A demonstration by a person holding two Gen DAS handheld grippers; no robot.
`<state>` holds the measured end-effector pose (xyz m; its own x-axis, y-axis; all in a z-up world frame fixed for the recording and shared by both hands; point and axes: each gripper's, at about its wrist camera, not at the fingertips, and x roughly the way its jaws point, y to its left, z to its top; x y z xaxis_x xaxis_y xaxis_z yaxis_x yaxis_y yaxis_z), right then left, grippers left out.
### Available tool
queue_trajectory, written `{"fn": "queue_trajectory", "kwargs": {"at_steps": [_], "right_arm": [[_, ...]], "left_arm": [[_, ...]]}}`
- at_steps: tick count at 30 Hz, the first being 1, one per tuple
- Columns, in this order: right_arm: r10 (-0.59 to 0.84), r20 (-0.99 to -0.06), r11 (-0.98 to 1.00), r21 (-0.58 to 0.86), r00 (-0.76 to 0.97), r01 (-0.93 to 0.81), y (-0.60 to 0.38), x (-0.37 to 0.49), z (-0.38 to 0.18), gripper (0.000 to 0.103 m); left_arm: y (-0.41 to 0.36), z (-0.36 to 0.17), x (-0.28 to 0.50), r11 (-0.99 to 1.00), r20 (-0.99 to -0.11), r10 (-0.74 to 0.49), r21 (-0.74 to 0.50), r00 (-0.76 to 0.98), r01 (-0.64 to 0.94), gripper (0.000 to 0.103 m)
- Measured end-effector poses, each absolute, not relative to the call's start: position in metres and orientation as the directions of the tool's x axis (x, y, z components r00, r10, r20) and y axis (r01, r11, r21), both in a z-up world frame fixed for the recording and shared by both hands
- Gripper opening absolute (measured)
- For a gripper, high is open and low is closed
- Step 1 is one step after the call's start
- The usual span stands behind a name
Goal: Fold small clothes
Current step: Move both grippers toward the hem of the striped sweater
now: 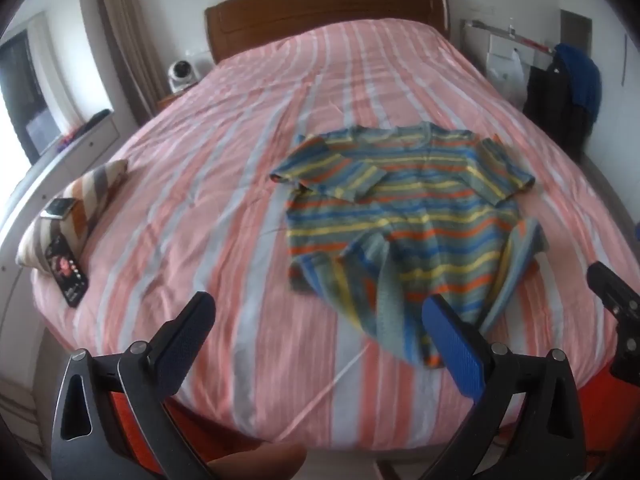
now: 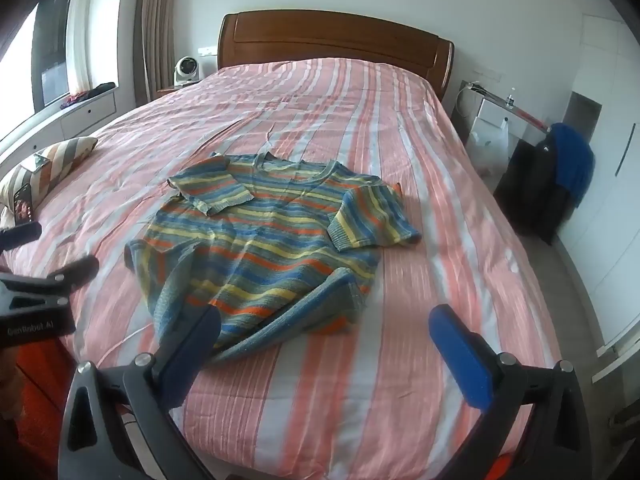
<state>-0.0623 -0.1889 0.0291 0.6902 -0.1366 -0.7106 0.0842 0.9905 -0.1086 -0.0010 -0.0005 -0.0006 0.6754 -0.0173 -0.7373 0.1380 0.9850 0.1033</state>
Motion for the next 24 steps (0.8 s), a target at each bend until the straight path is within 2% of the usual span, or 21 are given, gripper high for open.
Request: {"fn": "queue_trajectory", "kwargs": {"at_steps": [7,12,14,17,20,24], "right_arm": [[-0.130,-0.717,0.992,-0.102,0.685,0.081,-0.188,-0.063,0.026,0.103],[-0.124,-0.717,0.992,-0.101,0.686,0.074,-0.186,-0.063,0.024,0.103],[-0.122,-0.718,0.992,-0.098,0.685,0.074,-0.186,-0.063,0.023,0.103],[-0.123,-0.718,0.992,-0.098,0.686,0.075,-0.186,-0.063,0.023,0.103],[-0.124,-0.717,0.992,-0.097,0.686,0.078,-0.186,-0.063,0.023,0.103],[-0.122,-0.708,0.993,-0.087,0.696,0.085,-0.187,-0.065,0.025,0.103]], "left_arm": [[-0.013,-0.001,-0.011,0.974,-0.728,-0.086,0.084,0.681,0.212,0.103],[-0.012,-0.008,-0.007,0.965,-0.762,-0.129,0.052,0.635,0.259,0.103],[-0.011,-0.008,-0.008,0.966,-0.765,-0.132,0.042,0.630,0.254,0.103],[-0.012,-0.009,-0.012,0.964,-0.739,-0.082,0.111,0.669,0.241,0.103],[-0.008,-0.007,-0.010,0.964,-0.763,-0.073,0.112,0.643,0.242,0.103],[-0.007,-0.005,-0.009,0.965,-0.752,-0.064,0.120,0.656,0.233,0.103]]}}
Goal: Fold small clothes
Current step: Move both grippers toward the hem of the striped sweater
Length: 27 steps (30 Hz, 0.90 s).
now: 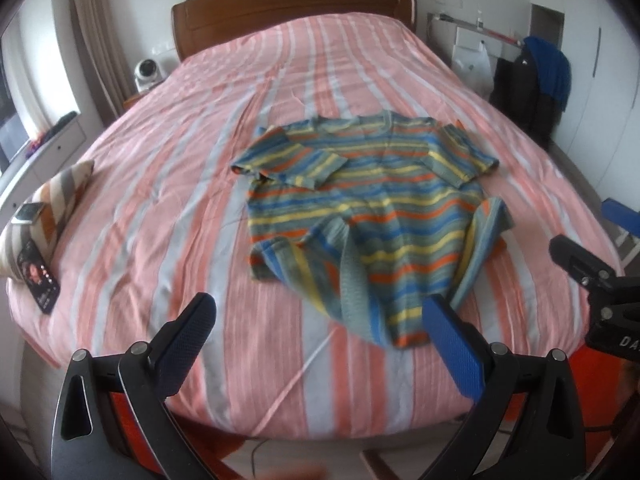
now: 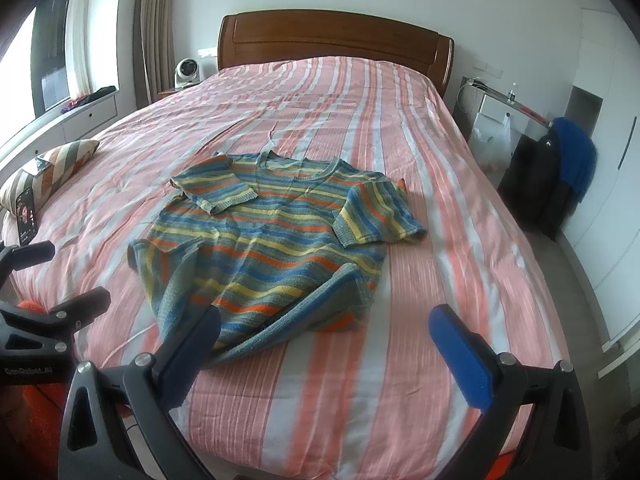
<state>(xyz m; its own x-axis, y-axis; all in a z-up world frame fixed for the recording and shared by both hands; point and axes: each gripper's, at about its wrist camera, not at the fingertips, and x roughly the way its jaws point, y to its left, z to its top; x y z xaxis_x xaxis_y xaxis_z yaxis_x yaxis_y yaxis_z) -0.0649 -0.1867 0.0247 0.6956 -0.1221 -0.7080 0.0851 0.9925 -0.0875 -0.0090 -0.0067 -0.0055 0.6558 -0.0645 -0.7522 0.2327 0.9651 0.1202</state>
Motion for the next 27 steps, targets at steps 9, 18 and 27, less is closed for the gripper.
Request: {"fn": "queue_trajectory", "kwargs": {"at_steps": [9,18,27], "right_arm": [[-0.116,-0.697,0.993,-0.068,0.708,0.096,-0.191,-0.067,0.028,0.103],[-0.117,-0.700,0.993,-0.098,0.705,0.067,-0.185,-0.068,0.024,0.103],[-0.134,-0.696,0.989,-0.139,0.705,0.051,-0.178,-0.070,0.020,0.103]], "left_arm": [[-0.007,-0.005,-0.010,0.962,-0.742,-0.054,0.141,0.668,0.234,0.103],[-0.006,-0.007,-0.009,0.967,-0.753,-0.061,0.119,0.655,0.227,0.103],[-0.004,-0.008,-0.008,0.969,-0.761,-0.079,0.092,0.644,0.228,0.103]]}}
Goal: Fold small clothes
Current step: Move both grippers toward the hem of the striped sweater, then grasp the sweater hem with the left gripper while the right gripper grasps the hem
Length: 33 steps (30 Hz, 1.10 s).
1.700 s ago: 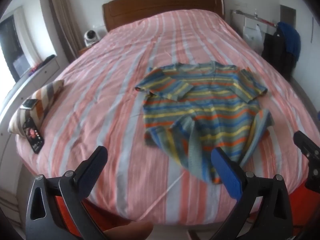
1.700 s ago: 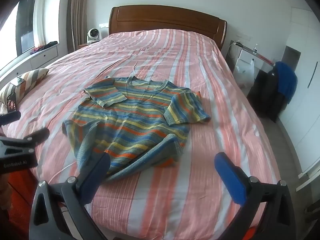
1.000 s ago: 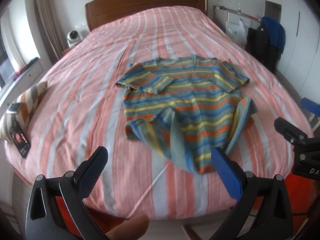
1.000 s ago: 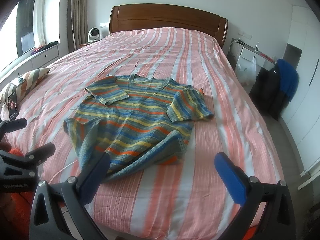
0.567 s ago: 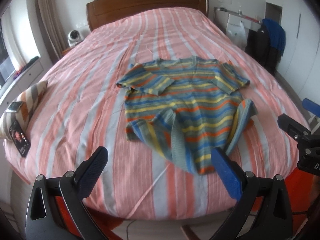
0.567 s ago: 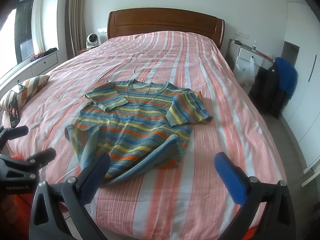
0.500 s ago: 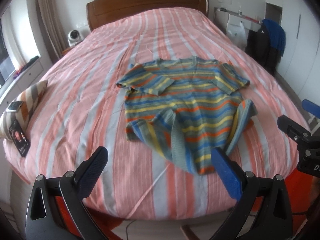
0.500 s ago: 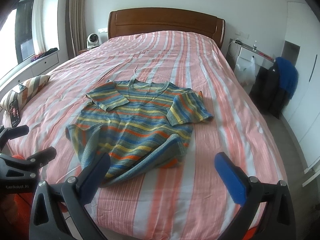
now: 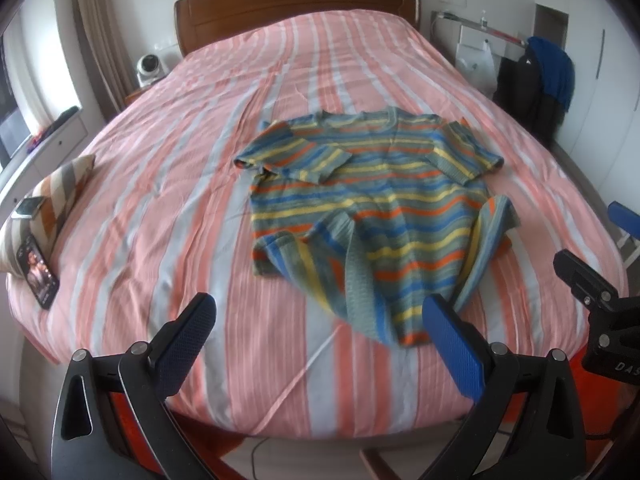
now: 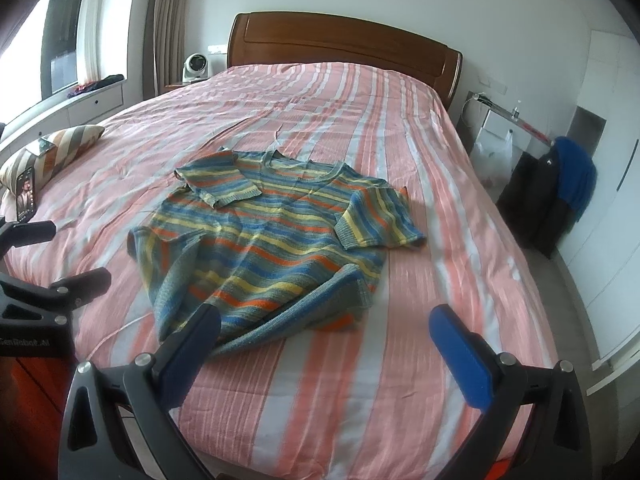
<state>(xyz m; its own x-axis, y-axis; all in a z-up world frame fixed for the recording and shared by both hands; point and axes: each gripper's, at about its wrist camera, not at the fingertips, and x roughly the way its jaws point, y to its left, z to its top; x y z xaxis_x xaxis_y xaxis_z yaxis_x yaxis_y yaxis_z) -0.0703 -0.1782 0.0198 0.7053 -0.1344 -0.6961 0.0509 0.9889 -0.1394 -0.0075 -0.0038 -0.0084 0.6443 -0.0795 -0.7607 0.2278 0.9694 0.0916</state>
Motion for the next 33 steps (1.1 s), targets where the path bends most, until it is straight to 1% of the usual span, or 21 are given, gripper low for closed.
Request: {"fn": "queue_trajectory", "kwargs": {"at_steps": [4,9,12,15,17,19,21,22,24,25,27,28,29,31,33], "right_arm": [[-0.120,-0.702,0.992,-0.115,0.702,0.055,-0.181,-0.070,0.020,0.103],[-0.137,-0.716,0.991,-0.104,0.685,0.089,-0.191,-0.066,0.019,0.103],[-0.167,-0.706,0.985,-0.091,0.689,0.145,-0.209,-0.065,0.023,0.103],[-0.166,-0.715,0.983,-0.068,0.679,0.169,-0.228,-0.060,0.018,0.103],[-0.122,-0.760,0.991,-0.064,0.638,0.113,-0.233,-0.042,0.002,0.103],[-0.059,-0.807,0.998,-0.047,0.588,0.035,-0.230,-0.019,-0.014,0.103],[0.009,-0.844,0.999,-0.012,0.537,-0.036,-0.226,-0.001,-0.028,0.101],[0.017,-0.860,0.999,-0.004,0.509,-0.040,-0.228,0.008,-0.035,0.101],[-0.021,-0.880,0.999,-0.001,0.475,0.041,-0.243,0.019,-0.046,0.101],[-0.001,-0.883,0.996,0.039,0.470,0.075,-0.253,0.021,-0.051,0.101],[0.113,-0.876,0.987,0.155,0.469,0.051,-0.262,0.022,-0.062,0.100],[0.134,-0.881,0.982,0.179,0.455,0.056,-0.265,0.022,-0.068,0.099],[0.137,-0.884,0.977,0.195,0.447,0.087,-0.272,0.022,-0.074,0.099],[0.156,-0.862,0.965,0.237,0.483,0.110,-0.280,0.020,-0.075,0.099],[0.192,-0.841,0.954,0.281,0.505,0.105,-0.288,0.023,-0.076,0.098]], "left_arm": [[-0.004,-0.009,-0.007,0.970,-0.761,-0.080,0.091,0.644,0.227,0.103],[0.009,-0.013,0.000,0.971,-0.761,-0.082,0.086,0.643,0.225,0.103],[0.038,-0.020,0.015,0.981,-0.782,-0.099,0.026,0.616,0.191,0.103],[0.056,-0.038,0.033,0.976,-0.826,-0.154,-0.043,0.542,0.212,0.103],[0.055,-0.054,0.044,0.964,-0.843,-0.203,-0.082,0.499,0.254,0.102],[0.048,-0.067,0.052,0.957,-0.863,-0.222,-0.103,0.454,0.272,0.102],[0.041,-0.072,0.059,0.947,-0.862,-0.255,-0.131,0.438,0.293,0.101],[0.039,-0.073,0.062,0.948,-0.860,-0.249,-0.124,0.446,0.292,0.101],[0.035,-0.072,0.065,0.946,-0.858,-0.249,-0.117,0.450,0.301,0.101],[0.032,-0.072,0.066,0.941,-0.855,-0.262,-0.125,0.448,0.313,0.101],[0.022,-0.077,0.067,0.930,-0.858,-0.283,-0.135,0.430,0.342,0.100],[0.015,-0.080,0.068,0.924,-0.860,-0.282,-0.125,0.425,0.361,0.098],[0.008,-0.083,0.071,0.921,-0.859,-0.274,-0.104,0.433,0.377,0.092],[-0.005,-0.090,0.079,0.919,-0.866,-0.236,-0.051,0.441,0.391,0.085],[-0.016,-0.100,0.089,0.916,-0.874,-0.218,-0.031,0.434,0.399,0.083]]}}
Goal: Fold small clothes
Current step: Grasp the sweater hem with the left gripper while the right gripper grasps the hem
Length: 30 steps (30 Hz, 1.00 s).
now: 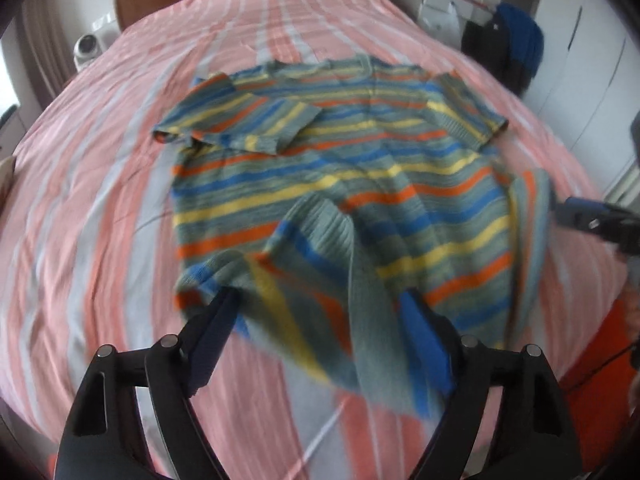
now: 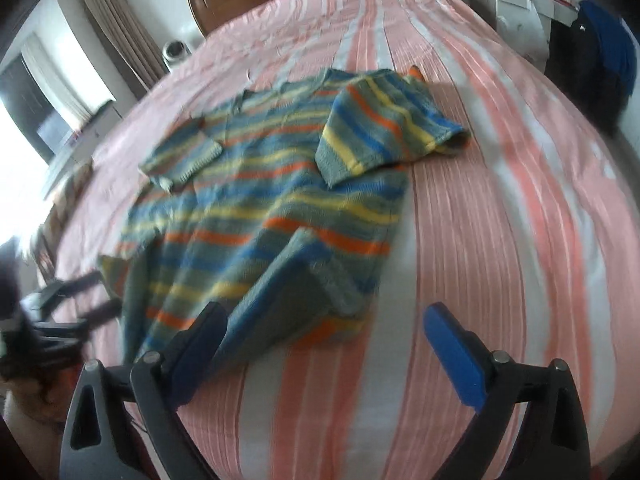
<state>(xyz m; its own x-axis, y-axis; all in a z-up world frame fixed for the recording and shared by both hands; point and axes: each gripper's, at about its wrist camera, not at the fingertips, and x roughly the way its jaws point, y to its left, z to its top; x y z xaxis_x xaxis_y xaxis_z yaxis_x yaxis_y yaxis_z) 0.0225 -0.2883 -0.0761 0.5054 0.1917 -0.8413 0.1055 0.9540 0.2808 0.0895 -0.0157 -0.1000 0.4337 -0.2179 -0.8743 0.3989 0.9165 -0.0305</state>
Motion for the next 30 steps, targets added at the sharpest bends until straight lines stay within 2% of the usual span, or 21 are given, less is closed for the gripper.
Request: {"fn": "queue_trajectory", "kwargs": {"at_steps": [1,2,3,4,5,8,11,15,18,19,21,22,23,24,25,26,29,30], "right_arm": [[0.211,-0.839,0.948,0.301,0.502,0.105,-0.290,0.026,-0.078,0.098],[0.249,-0.839,0.934,0.340,0.484,0.109,-0.295,0.033,-0.086,0.088],[0.266,-0.840,0.925,0.360,0.472,0.119,-0.296,0.039,-0.090,0.072],[0.319,-0.824,0.901,0.417,0.469,0.119,-0.300,0.043,-0.097,0.026],[0.383,-0.800,0.873,0.476,0.462,0.102,-0.303,0.045,-0.100,0.008],[0.402,-0.777,0.871,0.488,0.484,0.062,-0.300,0.026,-0.083,0.008],[0.457,-0.748,0.856,0.516,0.481,-0.010,-0.297,-0.016,-0.051,0.008],[0.461,-0.775,0.866,0.499,0.431,-0.028,-0.293,-0.068,-0.038,0.008],[0.438,-0.817,0.871,0.490,0.375,0.050,-0.297,-0.098,-0.066,0.009],[0.433,-0.825,0.869,0.489,0.363,0.075,-0.300,-0.101,-0.079,0.013],[0.424,-0.834,0.851,0.500,0.354,0.159,-0.312,-0.107,-0.102,0.014],[0.416,-0.835,0.845,0.502,0.361,0.185,-0.319,-0.109,-0.108,0.017],[0.410,-0.834,0.843,0.501,0.369,0.196,-0.323,-0.111,-0.109,0.027],[0.403,-0.829,0.840,0.503,0.387,0.203,-0.329,-0.112,-0.108,0.033],[0.404,-0.822,0.837,0.509,0.402,0.201,-0.332,-0.111,-0.106,0.046],[0.410,-0.807,0.833,0.521,0.424,0.187,-0.336,-0.112,-0.102,0.055],[0.421,-0.790,0.840,0.525,0.446,0.137,-0.338,-0.105,-0.097,0.057],[0.424,-0.785,0.841,0.526,0.452,0.123,-0.338,-0.103,-0.099,0.057]], "left_arm": [[-0.020,-0.106,0.095,0.918,-0.879,-0.205,-0.020,0.431,0.396,0.074],[-0.021,-0.111,0.100,0.922,-0.883,-0.197,-0.019,0.426,0.387,0.056],[-0.020,-0.115,0.104,0.927,-0.887,-0.199,-0.031,0.416,0.375,0.047],[-0.016,-0.113,0.105,0.930,-0.884,-0.226,-0.071,0.408,0.360,0.022],[-0.010,-0.109,0.103,0.929,-0.878,-0.263,-0.119,0.401,0.350,0.009],[0.021,-0.083,0.082,0.914,-0.834,-0.370,-0.249,0.408,0.320,0.008],[0.057,-0.061,0.043,0.897,-0.811,-0.426,-0.320,0.400,0.305,0.008],[0.088,-0.069,-0.011,0.903,-0.848,-0.414,-0.339,0.331,0.264,0.006],[0.092,-0.089,-0.025,0.930,-0.890,-0.341,-0.273,0.302,0.245,0.008],[0.095,-0.096,-0.027,0.936,-0.899,-0.324,-0.258,0.295,0.240,0.014],[0.105,-0.099,-0.026,0.938,-0.895,-0.330,-0.275,0.300,0.212,0.031],[0.109,-0.098,-0.023,0.937,-0.887,-0.338,-0.285,0.314,0.201,0.049],[0.115,-0.093,-0.021,0.935,-0.874,-0.348,-0.299,0.338,0.190,0.058],[0.121,-0.089,-0.018,0.933,-0.861,-0.356,-0.309,0.362,0.182,0.074],[0.125,-0.087,-0.018,0.935,-0.854,-0.353,-0.309,0.382,0.174,0.081],[0.127,-0.085,-0.015,0.939,-0.850,-0.345,-0.303,0.399,0.166,0.081],[0.119,-0.099,0.000,0.958,-0.873,-0.283,-0.236,0.398,0.162,0.081],[0.112,-0.107,0.006,0.963,-0.887,-0.261,-0.210,0.381,0.171,0.077]]}}
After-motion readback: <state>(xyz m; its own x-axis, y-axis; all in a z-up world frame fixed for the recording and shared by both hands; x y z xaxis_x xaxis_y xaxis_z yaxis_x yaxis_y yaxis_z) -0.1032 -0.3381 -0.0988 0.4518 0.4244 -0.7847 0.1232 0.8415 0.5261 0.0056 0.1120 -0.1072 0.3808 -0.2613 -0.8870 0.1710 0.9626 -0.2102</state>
